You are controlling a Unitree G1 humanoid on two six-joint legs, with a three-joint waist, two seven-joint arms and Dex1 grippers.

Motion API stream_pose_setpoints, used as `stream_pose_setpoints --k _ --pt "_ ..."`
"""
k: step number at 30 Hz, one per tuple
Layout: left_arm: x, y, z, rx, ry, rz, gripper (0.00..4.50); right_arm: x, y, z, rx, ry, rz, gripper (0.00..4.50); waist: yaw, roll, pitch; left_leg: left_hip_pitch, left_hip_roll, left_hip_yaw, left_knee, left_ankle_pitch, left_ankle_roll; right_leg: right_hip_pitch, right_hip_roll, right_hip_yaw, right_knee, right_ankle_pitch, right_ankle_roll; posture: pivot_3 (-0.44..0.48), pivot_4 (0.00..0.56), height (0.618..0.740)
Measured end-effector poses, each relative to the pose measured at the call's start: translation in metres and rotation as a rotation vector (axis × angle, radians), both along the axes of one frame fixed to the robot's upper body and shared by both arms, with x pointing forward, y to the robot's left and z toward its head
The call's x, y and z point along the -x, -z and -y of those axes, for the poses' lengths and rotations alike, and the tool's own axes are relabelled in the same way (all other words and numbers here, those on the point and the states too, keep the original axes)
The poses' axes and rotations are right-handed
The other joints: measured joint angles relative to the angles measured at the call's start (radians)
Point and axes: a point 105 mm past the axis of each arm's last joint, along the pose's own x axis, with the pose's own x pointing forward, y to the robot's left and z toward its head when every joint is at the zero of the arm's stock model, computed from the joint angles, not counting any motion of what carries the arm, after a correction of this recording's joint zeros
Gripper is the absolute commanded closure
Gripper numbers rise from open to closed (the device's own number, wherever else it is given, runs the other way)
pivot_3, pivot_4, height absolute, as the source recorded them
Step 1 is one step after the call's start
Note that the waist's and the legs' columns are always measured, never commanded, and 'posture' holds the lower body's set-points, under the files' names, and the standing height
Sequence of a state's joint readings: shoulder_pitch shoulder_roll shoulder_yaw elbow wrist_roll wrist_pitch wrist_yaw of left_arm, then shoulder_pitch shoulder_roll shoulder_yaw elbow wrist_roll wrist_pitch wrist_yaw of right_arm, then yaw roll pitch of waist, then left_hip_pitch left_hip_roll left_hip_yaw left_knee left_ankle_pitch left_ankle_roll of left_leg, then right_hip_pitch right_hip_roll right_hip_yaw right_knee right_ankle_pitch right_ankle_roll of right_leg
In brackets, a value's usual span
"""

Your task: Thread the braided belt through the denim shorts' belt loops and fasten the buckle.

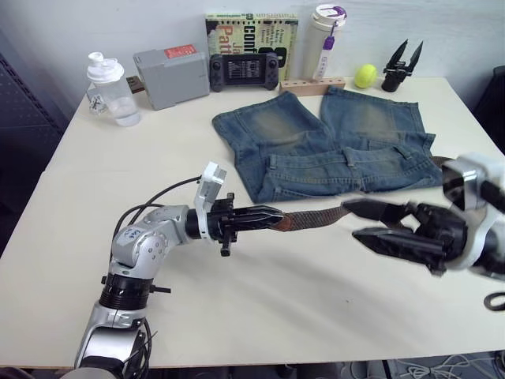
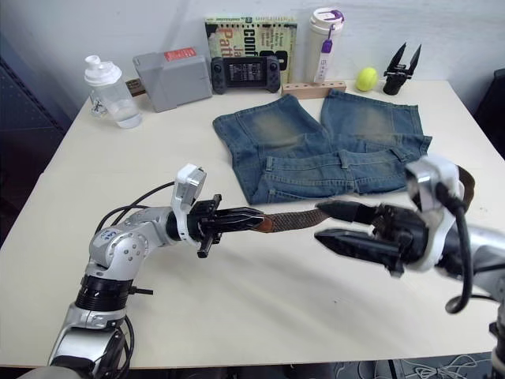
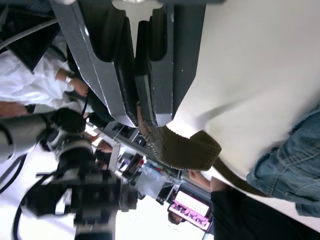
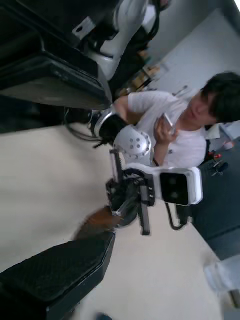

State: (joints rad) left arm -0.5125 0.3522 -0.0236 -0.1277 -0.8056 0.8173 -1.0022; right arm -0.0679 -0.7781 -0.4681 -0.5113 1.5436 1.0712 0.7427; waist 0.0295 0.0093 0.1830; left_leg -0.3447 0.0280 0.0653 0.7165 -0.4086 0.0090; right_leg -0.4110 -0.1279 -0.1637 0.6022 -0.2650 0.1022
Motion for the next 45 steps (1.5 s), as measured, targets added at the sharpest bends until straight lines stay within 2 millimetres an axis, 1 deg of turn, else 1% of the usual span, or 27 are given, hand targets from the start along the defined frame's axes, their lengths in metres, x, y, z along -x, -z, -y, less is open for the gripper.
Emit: stream_pose_setpoints --k 2,4,5,8,9,11,13,18,27,30,32,33,37,38,42,43,45 --pt "0.002 -0.003 0.001 0.025 0.0 -0.021 4.5 0.002 0.031 -0.011 -0.025 0.041 -0.162 0.37 -0.001 0.0 0.0 0.0 0.0 0.0 0.0 0.0 0.0 -0.001 0.0 0.002 0.001 0.0 0.0 0.0 0.15 0.726" --pt "0.0 -0.005 0.002 0.043 -0.016 -0.046 4.5 -0.003 0.044 -0.021 -0.059 0.094 -0.227 0.37 -0.003 0.0 0.0 0.002 -0.001 0.0 0.0 0.0 0.0 -0.001 -0.001 0.004 0.002 0.0 0.0 0.0 0.15 0.726" --pt "0.0 -0.005 0.003 0.044 -0.02 -0.053 4.5 -0.004 0.045 -0.023 -0.066 0.106 -0.235 0.37 -0.003 0.0 0.0 0.003 -0.001 0.0 0.0 0.0 0.0 -0.001 -0.001 0.005 0.002 0.0 0.0 0.0 0.15 0.726" --pt "-0.001 -0.005 0.004 0.046 -0.036 -0.069 4.5 -0.006 0.046 -0.03 -0.21 0.165 -0.294 0.37 0.001 0.0 0.0 0.002 -0.001 0.0 -0.001 0.0 0.0 -0.001 0.0 0.003 0.001 0.0 0.0 0.0 0.15 0.726" --pt "-0.001 -0.005 0.003 0.047 -0.038 -0.069 4.5 -0.006 0.046 -0.031 -0.227 0.172 -0.299 0.37 0.001 0.0 0.0 0.002 -0.001 0.0 -0.001 0.0 0.0 -0.001 0.0 0.003 0.001 0.0 0.0 0.0 0.15 0.726" --pt "-0.001 -0.007 0.004 0.055 -0.038 -0.076 4.5 -0.015 0.039 -0.03 -0.362 0.242 -0.314 0.37 -0.003 0.0 0.0 0.003 -0.001 0.001 -0.001 0.0 0.0 0.0 0.0 0.005 0.001 0.0 0.0 0.0 0.15 0.726" --pt "0.001 -0.008 0.006 0.065 -0.031 -0.075 4.5 -0.022 0.034 -0.027 -0.43 0.293 -0.309 0.37 -0.003 0.0 0.0 0.003 -0.001 0.001 0.0 0.0 0.0 0.0 0.0 0.005 0.001 0.0 0.0 0.0 0.15 0.726" --pt "0.003 -0.009 0.008 0.068 -0.03 -0.076 4.5 -0.035 0.035 -0.019 -0.52 0.395 -0.324 0.37 -0.002 0.0 0.0 0.003 -0.001 0.001 -0.001 0.0 0.0 -0.001 0.001 0.005 0.001 0.0 0.0 0.0 0.15 0.726" --pt "0.002 -0.009 0.009 0.073 -0.033 -0.081 4.5 -0.037 0.032 -0.012 -0.583 0.431 -0.301 0.37 -0.003 0.0 0.0 0.003 -0.001 0.001 -0.001 0.0 0.0 -0.001 0.001 0.005 0.001 0.0 0.0 0.0 0.15 0.726" --pt "0.002 -0.009 0.008 0.072 -0.034 -0.082 4.5 -0.038 0.031 -0.011 -0.587 0.435 -0.294 1.11 -0.003 0.0 0.0 0.003 -0.001 0.001 -0.001 0.0 0.0 -0.001 0.001 0.005 0.001 0.0 0.0 0.0 0.15 0.726" --pt "0.002 -0.009 0.008 0.072 -0.034 -0.081 4.5 -0.038 0.031 -0.01 -0.58 0.436 -0.292 2.11 -0.003 0.0 0.0 0.003 -0.001 0.001 -0.001 0.0 0.0 -0.001 0.001 0.005 0.001 0.0 0.0 0.0 0.15 0.726" --pt "0.002 -0.009 0.008 0.072 -0.034 -0.081 4.5 -0.038 0.031 -0.01 -0.577 0.436 -0.291 2.49 -0.003 0.0 0.0 0.003 -0.001 0.001 -0.001 0.0 0.0 -0.001 0.001 0.005 0.001 0.0 0.0 0.0 0.15 0.726" --pt "0.002 -0.009 0.008 0.071 -0.036 -0.08 4.5 -0.04 0.03 -0.01 -0.57 0.445 -0.277 4.4 -0.002 0.0 0.0 0.003 0.0 0.001 -0.001 0.0 0.0 -0.001 0.001 0.005 0.001 0.0 0.0 0.0 0.15 0.726" --pt "0.001 -0.009 0.008 0.071 -0.038 -0.08 4.5 -0.04 0.029 -0.01 -0.574 0.45 -0.276 4.46 -0.002 0.0 0.0 0.003 -0.001 0.001 -0.001 0.0 0.0 -0.001 0.001 0.005 0.001 0.0 0.0 0.0 0.15 0.726" --pt "0.001 -0.009 0.008 0.069 -0.044 -0.079 4.5 -0.041 0.03 -0.01 -0.584 0.453 -0.279 4.46 -0.003 0.0 0.0 0.003 0.0 0.001 -0.001 0.0 0.0 -0.001 0.001 0.005 0.001 0.0 0.0 0.0 0.15 0.726" --pt "0.001 -0.009 0.008 0.067 -0.045 -0.079 4.08 -0.041 0.03 -0.01 -0.584 0.453 -0.28 4.5 -0.003 0.0 0.0 0.003 0.0 0.001 -0.001 0.0 0.0 -0.001 0.001 0.005 0.001 0.0 0.0 0.0 0.15 0.726" --pt "0.0 -0.008 0.008 0.058 -0.049 -0.077 3.1 -0.041 0.03 -0.01 -0.587 0.455 -0.28 4.5 -0.003 0.0 0.0 0.003 0.0 0.001 -0.001 0.0 0.0 -0.001 0.001 0.005 0.001 0.0 0.0 0.0 0.15 0.726"
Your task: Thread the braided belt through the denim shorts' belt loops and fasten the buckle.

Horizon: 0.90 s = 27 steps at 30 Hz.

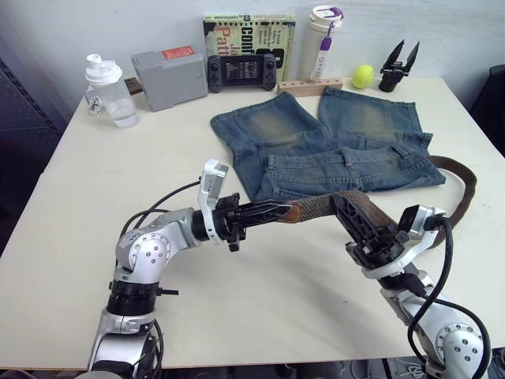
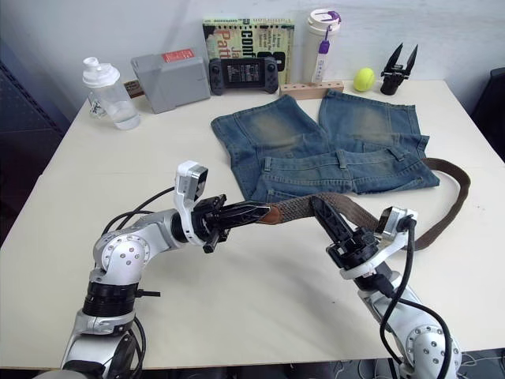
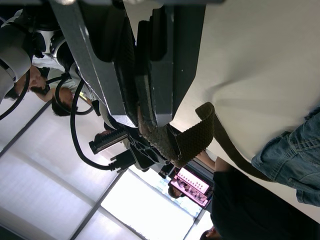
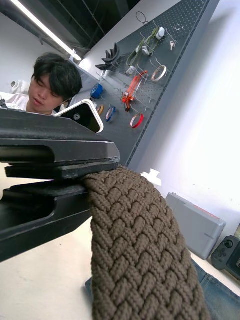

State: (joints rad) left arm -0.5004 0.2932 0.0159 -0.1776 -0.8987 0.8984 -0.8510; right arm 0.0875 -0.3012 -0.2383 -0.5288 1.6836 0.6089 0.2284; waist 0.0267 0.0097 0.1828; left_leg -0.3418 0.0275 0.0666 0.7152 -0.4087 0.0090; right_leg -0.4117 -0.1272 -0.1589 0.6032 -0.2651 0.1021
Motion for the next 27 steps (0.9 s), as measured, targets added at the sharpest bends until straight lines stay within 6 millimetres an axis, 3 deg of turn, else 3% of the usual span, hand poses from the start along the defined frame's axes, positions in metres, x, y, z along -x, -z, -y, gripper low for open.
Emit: stream_pose_setpoints --k 1,5,8,12,17,20,22,25,27 --pt "0.0 0.0 0.0 -0.002 -0.001 -0.001 2.94 0.0 0.0 0.001 -0.004 0.004 0.0 4.5 0.0 0.0 0.0 0.0 0.0 0.0 0.0 0.0 0.0 0.0 0.0 0.0 0.0 0.0 0.0 0.0 0.15 0.726" --pt "-0.002 0.003 0.003 -0.038 -0.007 0.031 1.3 -0.003 -0.003 0.013 -0.06 0.056 0.006 4.5 0.001 0.0 0.0 0.0 0.0 0.0 0.0 0.0 0.0 0.0 0.0 0.0 0.0 0.0 0.0 0.0 0.15 0.726" --pt "-0.021 0.006 0.001 -0.113 -0.081 0.128 0.02 -0.004 -0.009 0.038 -0.112 0.144 0.024 4.5 0.003 0.0 0.0 0.0 -0.001 0.002 0.0 0.0 0.0 0.0 0.0 0.0 0.0 0.0 0.0 0.0 0.15 0.726" --pt "-0.046 0.02 0.01 -0.284 -0.149 0.353 0.02 -0.003 -0.01 0.065 -0.16 0.24 0.025 4.5 0.008 0.0 0.0 0.0 -0.001 0.004 -0.001 0.0 0.0 0.0 0.0 -0.001 -0.001 0.0 0.0 0.0 0.15 0.726" --pt "-0.071 0.039 0.026 -0.495 -0.202 0.609 0.02 0.0 -0.008 0.075 -0.169 0.266 0.02 4.5 0.016 0.0 0.0 0.0 -0.001 0.005 -0.001 0.0 0.0 0.0 0.001 0.0 -0.002 0.0 0.0 0.0 0.15 0.726" --pt "-0.109 0.063 0.049 -0.777 -0.271 0.893 0.02 0.006 -0.014 0.077 -0.184 0.248 0.058 4.5 0.024 0.0 0.0 -0.001 -0.001 0.006 -0.001 0.0 0.001 -0.001 0.001 0.0 -0.002 0.0 0.0 0.0 0.15 0.726" --pt "-0.133 0.057 0.058 -0.887 -0.376 1.041 0.02 0.01 -0.015 0.068 -0.155 0.205 0.056 4.5 0.028 0.0 0.0 -0.001 -0.001 0.006 0.0 -0.001 0.002 0.0 0.001 0.0 -0.002 0.001 0.001 0.0 0.15 0.726" --pt "-0.15 0.054 0.057 -0.94 -0.471 1.096 0.81 0.013 -0.013 0.057 -0.136 0.162 0.048 4.5 0.024 0.0 0.0 0.0 -0.001 0.007 -0.001 -0.001 0.004 0.0 0.0 0.001 -0.002 0.001 0.002 0.0 0.15 0.726" --pt "-0.151 0.059 0.057 -0.947 -0.48 1.092 1.6 0.013 -0.011 0.053 -0.13 0.152 0.042 4.5 0.023 0.0 0.0 0.0 -0.001 0.007 -0.001 -0.001 0.004 0.0 0.0 0.001 -0.002 0.001 0.002 0.0 0.15 0.726"
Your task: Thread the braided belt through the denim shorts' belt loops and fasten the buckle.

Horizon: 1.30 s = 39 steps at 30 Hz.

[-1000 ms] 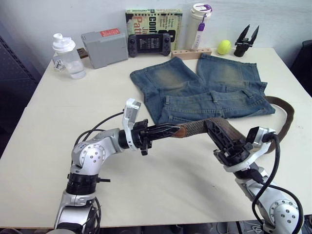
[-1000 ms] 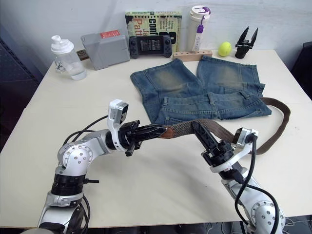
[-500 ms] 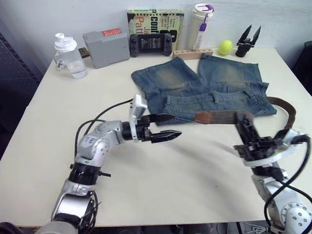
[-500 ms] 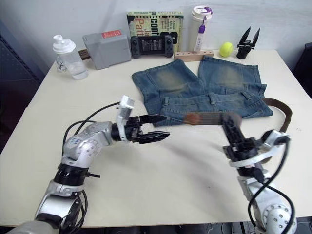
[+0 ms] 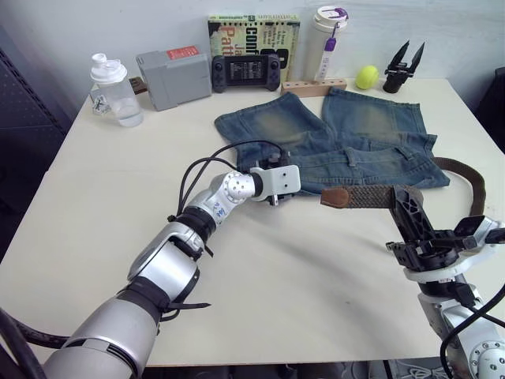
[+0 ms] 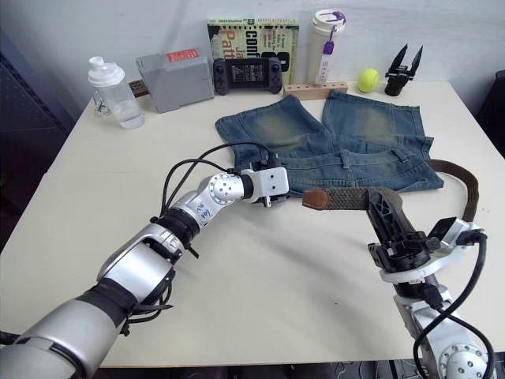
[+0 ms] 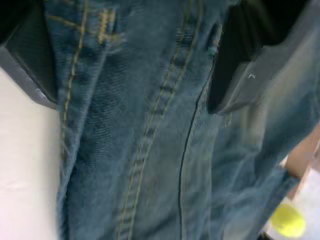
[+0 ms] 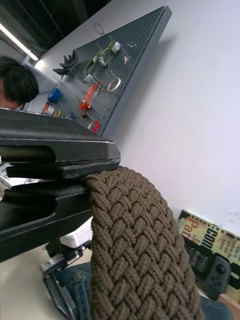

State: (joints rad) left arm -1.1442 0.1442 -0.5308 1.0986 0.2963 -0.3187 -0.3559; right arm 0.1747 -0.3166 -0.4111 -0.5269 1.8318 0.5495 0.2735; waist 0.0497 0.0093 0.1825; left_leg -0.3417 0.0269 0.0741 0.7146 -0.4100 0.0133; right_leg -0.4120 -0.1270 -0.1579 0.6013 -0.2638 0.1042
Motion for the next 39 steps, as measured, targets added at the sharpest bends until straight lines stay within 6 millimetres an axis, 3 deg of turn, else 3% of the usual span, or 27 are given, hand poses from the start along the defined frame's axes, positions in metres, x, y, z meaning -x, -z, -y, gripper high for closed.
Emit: stream_pose_setpoints --k 3,5,8,11,13,15,17,19,22,25,28,29,30,32,34,36,39 --pt "0.003 0.006 0.0 0.002 0.023 -0.019 3.0 -0.001 0.004 -0.006 0.003 -0.014 -0.011 4.5 0.0 0.0 0.0 0.0 0.0 0.0 0.0 0.0 0.0 0.0 0.0 0.0 0.0 0.0 0.0 0.0 0.15 0.726" --pt "0.005 0.008 -0.003 -0.004 0.045 -0.034 3.62 -0.002 0.005 -0.008 0.011 -0.015 -0.017 4.5 -0.005 0.0 0.0 0.0 0.0 0.001 0.0 0.0 0.0 -0.001 0.0 0.0 0.0 0.0 0.0 0.0 0.15 0.726" --pt "0.004 0.007 -0.021 -0.002 0.049 -0.03 3.62 -0.003 0.005 -0.009 0.019 -0.01 -0.018 4.5 -0.022 0.0 0.0 0.0 0.001 0.001 -0.001 0.0 0.0 -0.001 0.0 0.0 0.0 0.0 0.0 0.0 0.15 0.726" --pt "0.009 0.008 -0.054 0.058 0.046 -0.061 3.62 -0.006 0.006 -0.006 0.024 0.014 -0.023 4.5 -0.04 0.0 0.0 0.003 0.002 0.005 -0.006 0.0 0.0 -0.003 0.0 0.0 0.001 -0.001 -0.001 0.0 0.15 0.726" --pt "0.025 0.01 -0.094 0.104 0.033 -0.061 3.62 -0.008 0.002 -0.006 0.031 0.024 -0.013 4.5 -0.059 0.0 0.0 0.007 0.004 0.004 -0.013 0.0 0.0 -0.005 -0.001 0.001 0.001 -0.001 -0.003 0.0 0.15 0.726" --pt "0.038 0.012 -0.119 0.118 0.02 -0.054 3.62 -0.009 0.0 -0.003 0.04 0.034 -0.01 4.5 -0.068 0.0 0.0 0.007 0.003 0.004 -0.014 0.0 0.0 -0.008 -0.002 0.0 0.001 -0.001 -0.003 0.0 0.15 0.726" --pt "0.054 0.015 -0.14 0.109 0.016 -0.045 3.62 -0.01 -0.003 -0.002 0.057 0.038 -0.007 4.5 -0.08 0.0 0.0 0.007 0.003 0.004 -0.015 0.0 -0.001 -0.009 -0.003 0.0 0.003 -0.002 -0.003 0.0 0.15 0.726" --pt "0.083 0.021 -0.167 0.092 0.02 -0.05 3.62 -0.011 -0.007 0.005 0.092 0.065 -0.01 4.5 -0.084 0.0 0.0 0.006 0.003 0.003 -0.016 0.0 -0.001 -0.014 -0.005 0.0 0.006 -0.002 -0.003 0.0 0.15 0.726" --pt "0.109 0.025 -0.181 0.08 0.038 -0.069 3.62 -0.013 -0.011 0.009 0.116 0.083 -0.014 4.5 -0.074 0.001 0.0 0.005 0.002 0.003 -0.014 0.0 -0.001 -0.014 -0.007 0.0 0.007 -0.001 -0.003 0.0 0.15 0.726" --pt "0.161 0.042 -0.203 0.065 0.054 -0.129 3.62 -0.015 -0.015 0.006 0.184 0.054 -0.03 4.5 -0.047 0.001 0.001 0.005 0.002 0.003 -0.009 -0.001 0.001 -0.012 -0.009 0.002 0.006 0.0 -0.002 0.0 0.15 0.726" --pt "0.186 0.05 -0.226 0.023 0.018 -0.14 2.88 -0.016 -0.012 0.006 0.246 0.034 -0.079 4.5 -0.039 0.002 0.001 0.006 0.002 0.003 -0.01 -0.002 0.003 -0.012 -0.009 0.002 0.006 0.0 -0.002 0.0 0.15 0.726" --pt "0.19 0.051 -0.231 0.004 0.011 -0.132 2.88 -0.017 -0.01 0.004 0.264 0.019 -0.095 4.5 -0.036 0.002 0.001 0.006 0.002 0.005 -0.01 -0.002 0.003 -0.012 -0.009 0.002 0.006 0.0 -0.002 0.0 0.15 0.726" --pt "0.191 0.049 -0.235 -0.003 0.0 -0.114 2.43 -0.021 -0.007 0.001 0.291 0.004 -0.12 4.5 -0.035 0.002 0.001 0.006 0.002 0.006 -0.01 -0.003 0.003 -0.012 -0.009 0.003 0.006 0.0 -0.002 0.0 0.15 0.726" --pt "0.192 0.045 -0.24 -0.011 -0.012 -0.094 2.14 -0.027 -0.001 -0.001 0.317 -0.016 -0.163 4.5 -0.032 0.002 0.001 0.006 0.002 0.006 -0.01 -0.003 0.003 -0.013 -0.009 0.003 0.006 0.0 -0.002 0.0 0.15 0.726" --pt "0.19 0.041 -0.242 -0.007 -0.027 -0.089 1.37 -0.031 0.001 0.0 0.328 -0.019 -0.18 4.5 -0.03 0.002 0.001 0.006 0.003 0.007 -0.01 -0.003 0.003 -0.013 -0.009 0.003 0.006 0.0 -0.002 0.0 0.15 0.726" --pt "0.19 0.036 -0.242 0.018 -0.047 -0.138 1.37 -0.035 0.001 0.0 0.341 -0.021 -0.191 4.5 -0.03 0.002 0.001 0.006 0.003 0.007 -0.01 -0.003 0.003 -0.013 -0.008 0.003 0.007 0.0 -0.002 0.0 0.15 0.726" --pt "0.198 0.006 -0.236 0.155 -0.033 -0.341 1.37 -0.045 -0.006 0.003 0.387 -0.023 -0.191 4.5 -0.029 0.002 0.001 0.005 0.003 0.007 -0.01 -0.003 0.003 -0.014 -0.008 0.004 0.007 0.0 -0.002 0.0 0.15 0.726"
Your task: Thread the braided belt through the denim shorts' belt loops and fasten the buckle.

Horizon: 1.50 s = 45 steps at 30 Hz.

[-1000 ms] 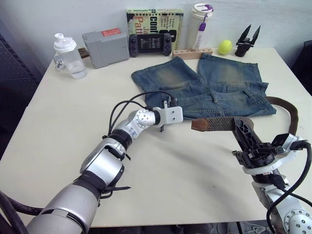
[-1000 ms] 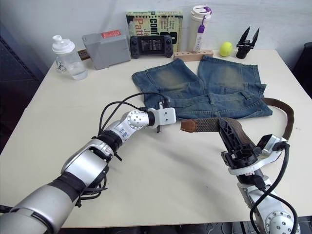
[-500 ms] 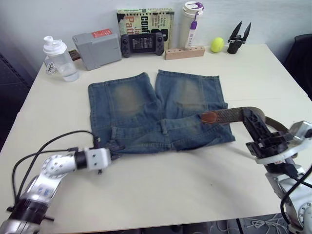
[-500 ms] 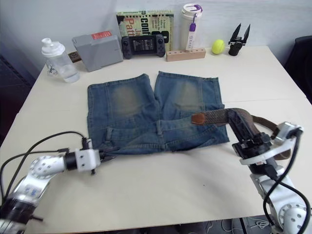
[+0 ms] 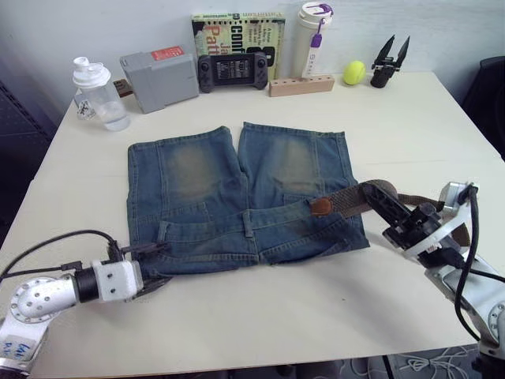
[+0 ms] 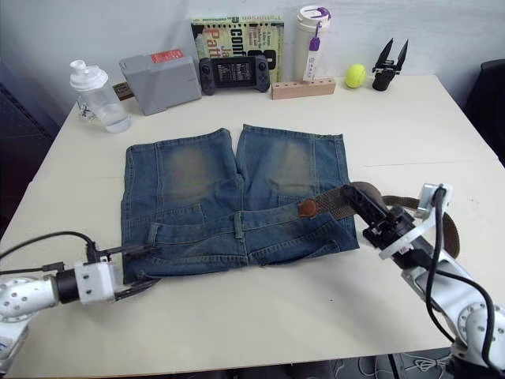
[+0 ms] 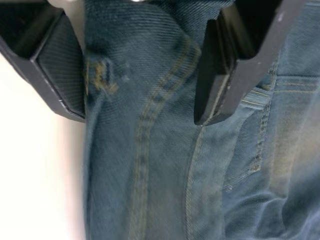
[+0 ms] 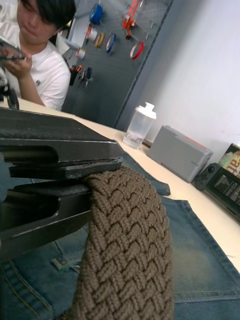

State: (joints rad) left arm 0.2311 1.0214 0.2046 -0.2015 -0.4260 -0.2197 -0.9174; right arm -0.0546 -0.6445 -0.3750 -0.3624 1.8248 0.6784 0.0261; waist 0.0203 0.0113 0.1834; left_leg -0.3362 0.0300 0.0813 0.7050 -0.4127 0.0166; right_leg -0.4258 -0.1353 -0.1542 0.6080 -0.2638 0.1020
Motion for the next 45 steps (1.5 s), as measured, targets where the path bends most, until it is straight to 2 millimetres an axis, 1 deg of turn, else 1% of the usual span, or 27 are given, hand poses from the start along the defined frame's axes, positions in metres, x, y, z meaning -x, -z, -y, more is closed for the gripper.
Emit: stream_pose_setpoints --k 2,3,5,7,9,11,12,14,15,17,21,23,26,31,33,36,38,41,43,45 --pt "0.003 -0.017 0.002 0.082 -0.002 -0.108 1.37 -0.005 -0.005 0.003 0.022 0.001 0.006 4.5 0.001 0.001 0.0 0.0 0.0 0.0 0.0 0.0 0.0 0.0 0.0 0.0 0.0 0.0 0.0 0.0 0.15 0.726" --pt "0.005 -0.023 0.003 0.123 -0.001 -0.151 1.37 -0.007 -0.006 0.004 0.031 -0.002 0.002 4.5 0.001 0.001 0.001 0.0 0.0 0.0 0.0 0.0 0.0 0.0 0.001 0.0 0.0 0.0 0.0 0.0 0.15 0.726" --pt "0.007 -0.037 0.012 0.245 0.032 -0.283 1.37 -0.017 -0.006 0.012 0.073 0.003 -0.027 4.5 0.002 0.002 0.001 0.0 -0.001 0.001 0.001 0.0 0.0 0.0 0.001 0.001 0.0 0.0 0.0 0.0 0.15 0.726" --pt "0.005 -0.048 0.023 0.292 0.078 -0.307 1.37 -0.024 -0.007 0.018 0.091 0.01 -0.042 4.5 0.004 0.002 0.001 -0.001 -0.001 0.004 0.002 0.0 0.0 0.0 0.003 0.001 0.0 0.0 0.0 0.0 0.15 0.726" --pt "-0.002 -0.056 0.036 0.33 0.118 -0.307 1.37 -0.029 -0.002 0.018 0.124 -0.01 -0.065 4.5 0.005 0.002 0.001 -0.001 -0.003 0.008 0.002 0.0 0.0 0.0 0.003 0.001 0.0 0.0 0.0 0.0 0.15 0.726" --pt "-0.008 -0.059 0.06 0.381 0.194 -0.309 1.37 -0.036 0.006 0.018 0.159 -0.024 -0.099 4.5 0.006 0.002 0.001 -0.001 -0.005 0.009 0.002 0.0 -0.001 0.0 0.004 0.002 0.0 0.0 0.0 0.0 0.15 0.726" --pt "-0.013 -0.059 0.076 0.414 0.242 -0.31 1.37 -0.042 0.009 0.02 0.176 -0.02 -0.114 4.5 0.006 0.002 0.001 -0.002 -0.005 0.009 0.003 0.0 -0.001 0.0 0.004 0.002 0.0 0.001 0.001 0.0 0.15 0.726" --pt "-0.015 -0.058 0.087 0.429 0.27 -0.316 1.37 -0.044 0.012 0.022 0.189 -0.017 -0.12 4.5 0.005 0.002 0.001 -0.002 -0.005 0.009 0.003 0.0 -0.001 0.0 0.004 0.002 0.0 0.001 0.001 0.0 0.15 0.726" --pt "-0.024 -0.056 0.101 0.458 0.286 -0.309 1.37 -0.049 0.016 0.026 0.217 -0.007 -0.129 4.5 0.004 0.002 0.001 -0.002 -0.005 0.01 0.003 0.0 -0.001 -0.001 0.004 0.002 0.0 0.001 0.001 0.0 0.15 0.726" --pt "-0.034 -0.053 0.109 0.471 0.266 -0.299 1.37 -0.052 0.023 0.028 0.251 -0.005 -0.14 4.5 0.003 0.002 0.001 -0.002 -0.005 0.01 0.003 0.0 -0.001 -0.001 0.005 0.002 0.0 0.001 0.001 0.0 0.15 0.726" --pt "-0.039 -0.044 0.113 0.454 0.236 -0.298 1.37 -0.055 0.032 0.033 0.302 0.003 -0.16 4.5 -0.001 0.002 0.001 -0.002 -0.004 0.011 0.002 0.0 -0.001 -0.002 0.005 0.002 0.0 0.001 0.001 0.0 0.15 0.726" --pt "-0.039 -0.043 0.115 0.461 0.237 -0.297 1.37 -0.058 0.03 0.034 0.327 0.011 -0.146 4.5 0.001 0.002 0.001 -0.002 -0.004 0.011 0.003 0.0 -0.001 -0.002 0.005 0.003 0.0 0.001 0.001 0.0 0.15 0.726" --pt "-0.04 -0.04 0.116 0.464 0.224 -0.294 1.37 -0.063 0.021 0.033 0.351 0.009 -0.106 4.5 0.002 0.002 0.001 -0.003 -0.004 0.011 0.003 0.0 -0.001 -0.002 0.005 0.003 0.0 0.001 0.001 0.0 0.15 0.726" --pt "-0.041 -0.039 0.117 0.459 0.218 -0.285 1.37 -0.069 0.015 0.035 0.408 0.02 -0.069 4.5 0.005 0.002 0.001 -0.004 -0.004 0.01 0.005 0.0 -0.001 -0.002 0.005 0.003 0.0 0.001 0.002 0.0 0.15 0.726" --pt "-0.041 -0.038 0.117 0.456 0.217 -0.281 1.37 -0.07 0.015 0.035 0.437 0.022 -0.062 4.5 0.005 0.002 0.001 -0.004 -0.004 0.01 0.005 0.0 -0.001 -0.002 0.005 0.003 0.0 0.001 0.002 0.0 0.15 0.726" --pt "-0.042 -0.038 0.118 0.453 0.213 -0.276 1.37 -0.072 0.022 0.036 0.503 0.025 -0.067 4.5 0.005 0.002 0.001 -0.004 -0.004 0.01 0.005 0.0 -0.001 -0.002 0.005 0.003 0.0 0.001 0.002 0.0 0.15 0.726" --pt "-0.042 -0.038 0.118 0.454 0.211 -0.274 1.37 -0.072 0.025 0.032 0.562 0.017 -0.058 4.5 0.003 0.002 0.001 -0.004 -0.004 0.01 0.005 0.0 -0.001 -0.002 0.005 0.003 0.0 0.001 0.002 0.0 0.15 0.726" --pt "-0.042 -0.038 0.119 0.457 0.211 -0.273 1.37 -0.072 0.022 0.026 0.629 0.009 -0.03 4.5 0.003 0.002 0.001 -0.004 -0.004 0.01 0.005 0.0 -0.001 -0.002 0.005 0.003 0.0 0.001 0.002 0.0 0.15 0.726" --pt "-0.042 -0.038 0.118 0.461 0.208 -0.271 1.37 -0.073 0.013 0.017 0.7 0.0 0.02 4.5 0.003 0.002 0.001 -0.004 -0.004 0.01 0.005 0.0 -0.001 -0.002 0.005 0.003 0.0 0.001 0.002 0.0 0.15 0.726" --pt "-0.043 -0.039 0.118 0.467 0.203 -0.267 1.37 -0.073 0.007 0.014 0.731 0.003 0.051 4.5 0.004 0.002 0.001 -0.005 -0.004 0.01 0.006 0.0 -0.001 -0.002 0.005 0.003 0.0 0.001 0.002 0.0 0.15 0.726"
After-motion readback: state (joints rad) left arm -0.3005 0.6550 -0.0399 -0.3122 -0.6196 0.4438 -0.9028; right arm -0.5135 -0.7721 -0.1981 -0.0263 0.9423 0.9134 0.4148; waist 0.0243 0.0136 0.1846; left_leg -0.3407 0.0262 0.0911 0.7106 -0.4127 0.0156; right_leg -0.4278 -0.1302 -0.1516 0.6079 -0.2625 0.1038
